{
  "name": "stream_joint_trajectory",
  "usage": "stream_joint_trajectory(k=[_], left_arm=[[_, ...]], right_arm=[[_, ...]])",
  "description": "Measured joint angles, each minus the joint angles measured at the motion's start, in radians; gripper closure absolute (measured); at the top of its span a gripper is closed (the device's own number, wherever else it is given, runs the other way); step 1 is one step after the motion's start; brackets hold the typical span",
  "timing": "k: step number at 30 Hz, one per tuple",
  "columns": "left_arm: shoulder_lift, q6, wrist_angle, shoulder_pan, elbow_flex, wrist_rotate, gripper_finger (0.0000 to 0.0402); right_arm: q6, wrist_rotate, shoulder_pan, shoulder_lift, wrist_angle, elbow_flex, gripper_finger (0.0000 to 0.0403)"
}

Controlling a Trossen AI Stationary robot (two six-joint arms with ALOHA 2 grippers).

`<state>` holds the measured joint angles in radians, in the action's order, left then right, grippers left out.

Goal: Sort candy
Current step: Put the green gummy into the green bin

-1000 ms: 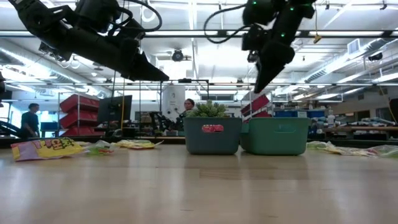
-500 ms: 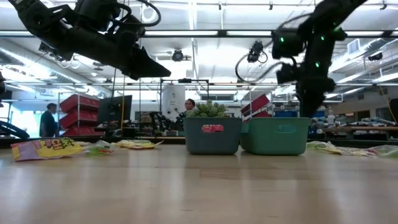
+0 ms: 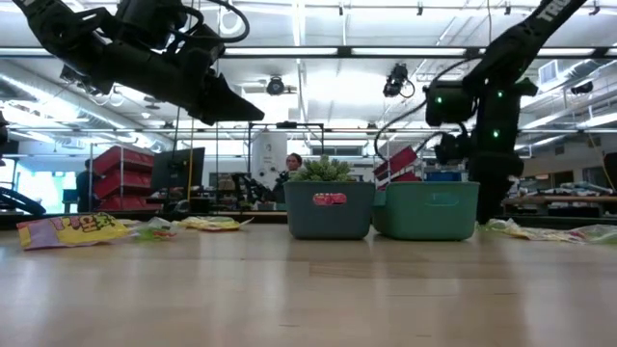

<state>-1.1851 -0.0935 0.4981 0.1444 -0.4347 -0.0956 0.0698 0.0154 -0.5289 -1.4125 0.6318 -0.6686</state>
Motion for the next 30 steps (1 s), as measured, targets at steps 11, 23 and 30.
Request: stream_joint_trajectory(k=[11, 23, 30], left_arm=[[0.0, 0.011, 0.006, 0.0, 0.0, -0.017, 0.0401], [0.0, 0.033, 0.005, 0.0, 0.0, -0.023, 0.0401], [0.0, 0.046, 0.005, 0.0, 0.0, -0.024, 0.0402]], right_arm=[[0.002, 0.0, -0.004, -0.031, -0.043, 0.001, 0.0348], [-0.076, 0.0, 0.081, 0.074, 0.061, -0.181, 0.0391], [-0.142, -0.008, 0.259, 0.015, 0.06, -0.325, 0.0394]])
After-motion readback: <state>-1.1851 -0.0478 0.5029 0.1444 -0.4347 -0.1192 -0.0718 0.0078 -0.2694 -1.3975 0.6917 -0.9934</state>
